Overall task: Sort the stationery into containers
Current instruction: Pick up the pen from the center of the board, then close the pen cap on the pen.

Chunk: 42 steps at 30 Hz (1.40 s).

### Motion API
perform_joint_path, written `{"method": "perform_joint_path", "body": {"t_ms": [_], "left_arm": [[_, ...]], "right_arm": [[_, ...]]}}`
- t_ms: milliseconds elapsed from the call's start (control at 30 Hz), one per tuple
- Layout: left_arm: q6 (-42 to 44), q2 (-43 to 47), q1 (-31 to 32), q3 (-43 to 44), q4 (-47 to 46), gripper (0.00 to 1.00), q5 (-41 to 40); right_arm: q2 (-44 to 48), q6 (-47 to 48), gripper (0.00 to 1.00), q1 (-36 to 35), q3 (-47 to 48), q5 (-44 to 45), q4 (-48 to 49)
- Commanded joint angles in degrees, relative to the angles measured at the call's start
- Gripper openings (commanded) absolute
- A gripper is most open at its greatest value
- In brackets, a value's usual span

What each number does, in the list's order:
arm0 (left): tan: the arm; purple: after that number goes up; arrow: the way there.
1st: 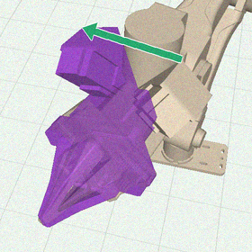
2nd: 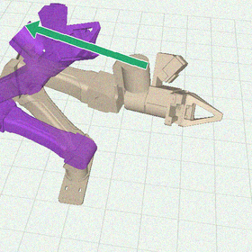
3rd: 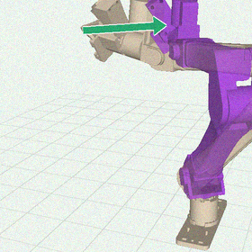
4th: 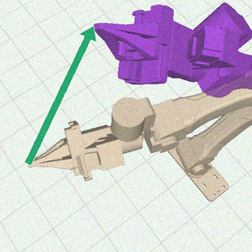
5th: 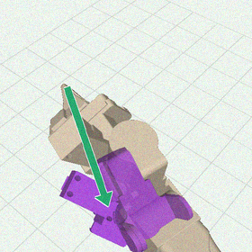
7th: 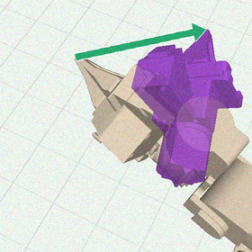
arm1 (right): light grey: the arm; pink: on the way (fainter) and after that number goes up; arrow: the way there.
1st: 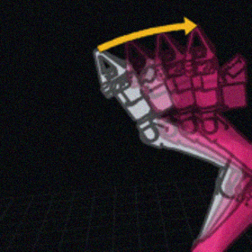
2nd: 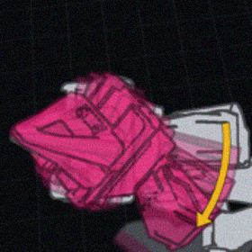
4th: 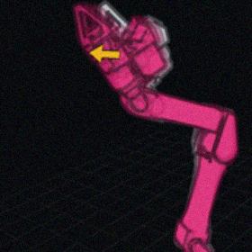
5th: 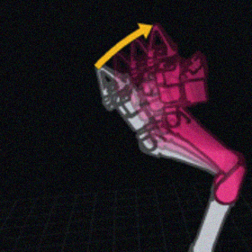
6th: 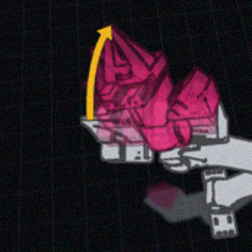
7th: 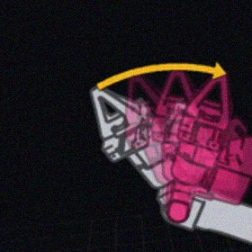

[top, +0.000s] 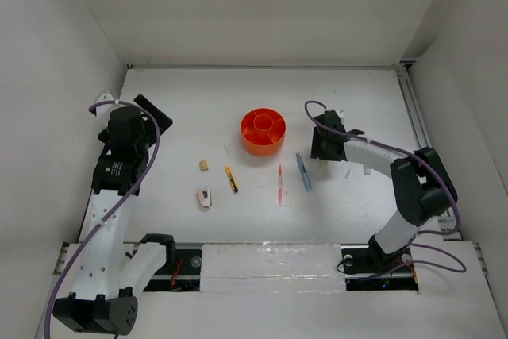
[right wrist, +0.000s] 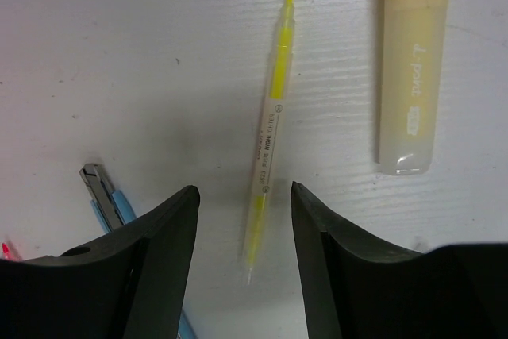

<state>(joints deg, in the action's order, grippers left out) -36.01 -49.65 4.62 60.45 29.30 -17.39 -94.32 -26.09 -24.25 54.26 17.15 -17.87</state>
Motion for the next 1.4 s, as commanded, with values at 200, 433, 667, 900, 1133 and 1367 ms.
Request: {"method": "perform_joint_path", "body": {"t_ms": [200, 433, 667, 900, 1133, 1367], "left_arm": [[0.77, -0.27, 0.21, 0.73, -1.70, 1.00, -1.33], [0.77, -0.27, 1.88, 1.78, -1.17, 1.00, -3.17], [0.77, -0.27, 1.88, 1.78, -1.17, 1.00, -3.18], [0.77, -4.04, 1.88, 3.35, -1.70, 1.00, 5.40], [-3.89, -19.75, 1.88, 7.85, 0.23, 1.00, 17.54], [-15.13, -35.84, 14.80, 10.39, 2.52, 1.00, 3.32]], "right_arm": [[-5.43, 1.65, 0.51, 2.10, 3.66, -8.27, -2.35], [-6.57, 1.13, 0.27, 1.58, 4.71, -8.27, -4.10], [-7.28, -0.19, 0.00, 0.96, 2.70, -8.27, -4.11], [8.34, 3.22, 0.00, 0.43, 0.23, -4.84, -0.94], [23.65, 7.72, 0.00, -3.25, 2.96, -3.52, -5.76], [33.41, 10.17, 0.00, -6.42, 4.63, -0.89, -8.49]]}}
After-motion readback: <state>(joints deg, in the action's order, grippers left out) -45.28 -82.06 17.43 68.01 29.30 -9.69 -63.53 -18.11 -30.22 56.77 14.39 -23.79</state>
